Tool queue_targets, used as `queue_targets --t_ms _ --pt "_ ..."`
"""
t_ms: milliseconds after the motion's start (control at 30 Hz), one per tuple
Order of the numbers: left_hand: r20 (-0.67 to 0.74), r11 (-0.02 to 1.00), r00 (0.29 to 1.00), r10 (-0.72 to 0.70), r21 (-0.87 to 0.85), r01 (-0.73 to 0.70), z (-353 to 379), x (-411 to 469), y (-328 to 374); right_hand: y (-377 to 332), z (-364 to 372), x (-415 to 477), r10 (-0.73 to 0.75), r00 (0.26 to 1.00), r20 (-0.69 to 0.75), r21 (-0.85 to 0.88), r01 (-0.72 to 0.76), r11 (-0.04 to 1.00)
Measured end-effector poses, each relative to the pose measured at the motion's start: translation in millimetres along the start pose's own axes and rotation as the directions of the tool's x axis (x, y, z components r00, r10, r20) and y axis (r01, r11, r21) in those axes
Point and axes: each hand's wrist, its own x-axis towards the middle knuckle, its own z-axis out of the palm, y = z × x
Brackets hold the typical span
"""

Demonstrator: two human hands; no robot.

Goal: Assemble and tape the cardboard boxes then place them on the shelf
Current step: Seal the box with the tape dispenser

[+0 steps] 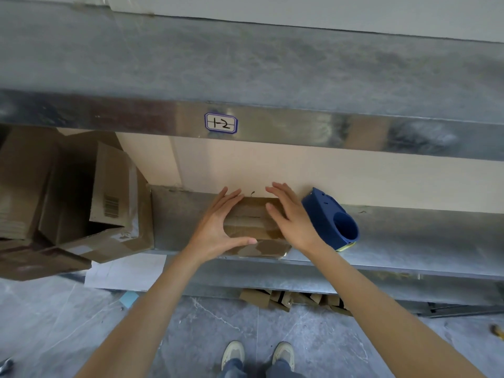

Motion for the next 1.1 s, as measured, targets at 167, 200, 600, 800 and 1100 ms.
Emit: queue_targets --t_ms 167,200,600,800,1100 --pt "-0.048 0.998 0.998 0.047 -0.041 -0.049 8 0 -10 8 10 0 -0.045 0.999 0.018 -0.064 0.046 0.997" --pt "-0.03 0.998 0.997 0.068 -0.009 -0.069 7 0 -13 10 10 -1 -0.059 0.998 0.036 -0.085 0.062 0.994" --pt "0.185 0.769 0.937 0.296 0.536 -0.349 -7 2 -19 9 -6 5 -0.273 0.858 0.435 -0.571 0.497 0.653" --pt "0.121 0.776 0.971 0.208 0.583 -0.239 -5 -5 -10 2 -4 1 -0.143 0.917 0.371 -0.599 0.355 0.718" --pt "-0.054 0.958 0.993 -0.1 0.265 0.111 9 3 1 -8 16 2 0.114 0.994 0.002 -0.324 -0.107 0.94"
